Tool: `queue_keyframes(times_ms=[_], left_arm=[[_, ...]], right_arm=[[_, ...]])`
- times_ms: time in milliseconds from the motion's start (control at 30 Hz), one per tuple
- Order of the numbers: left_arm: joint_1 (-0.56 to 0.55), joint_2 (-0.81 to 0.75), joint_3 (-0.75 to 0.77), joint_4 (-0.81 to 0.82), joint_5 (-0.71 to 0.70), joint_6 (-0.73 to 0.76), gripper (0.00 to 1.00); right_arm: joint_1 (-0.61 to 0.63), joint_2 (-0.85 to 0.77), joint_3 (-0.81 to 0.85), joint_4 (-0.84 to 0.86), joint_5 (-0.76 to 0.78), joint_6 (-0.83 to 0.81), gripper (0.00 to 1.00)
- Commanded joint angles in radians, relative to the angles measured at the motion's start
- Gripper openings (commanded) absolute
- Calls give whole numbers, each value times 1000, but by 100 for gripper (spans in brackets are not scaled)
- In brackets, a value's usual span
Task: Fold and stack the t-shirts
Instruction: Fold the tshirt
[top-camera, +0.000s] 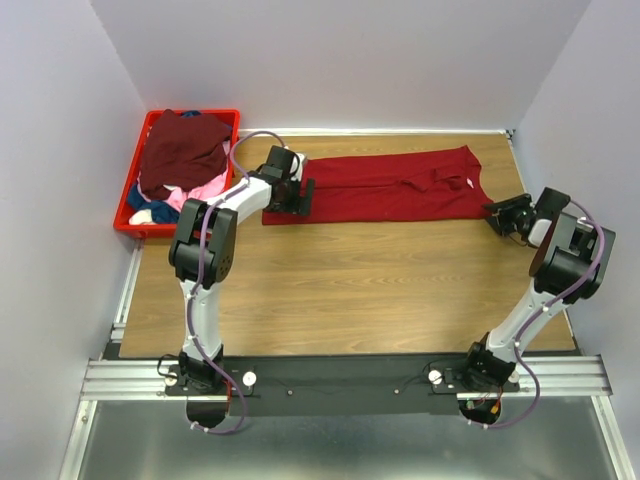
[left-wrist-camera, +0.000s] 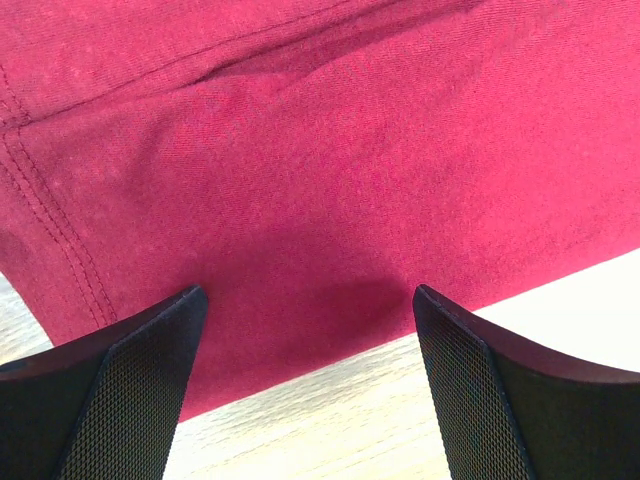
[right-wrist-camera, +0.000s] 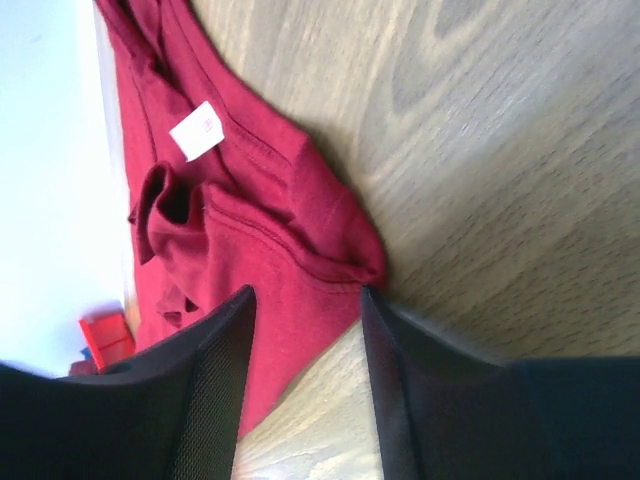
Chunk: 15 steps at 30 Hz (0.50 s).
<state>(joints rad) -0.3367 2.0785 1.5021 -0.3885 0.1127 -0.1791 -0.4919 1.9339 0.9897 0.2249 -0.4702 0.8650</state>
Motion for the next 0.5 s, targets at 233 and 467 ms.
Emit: queue_keyframes(times_ms=[233,467], left_arm=[[36,-75,-173,-90,-82,18,93],[36,-202,-339,-56,-76,7,93]], right_arm=[[-25,-6,-54,-113,65,-35,9],[-27,-156,-177,-196,61,-87,11]])
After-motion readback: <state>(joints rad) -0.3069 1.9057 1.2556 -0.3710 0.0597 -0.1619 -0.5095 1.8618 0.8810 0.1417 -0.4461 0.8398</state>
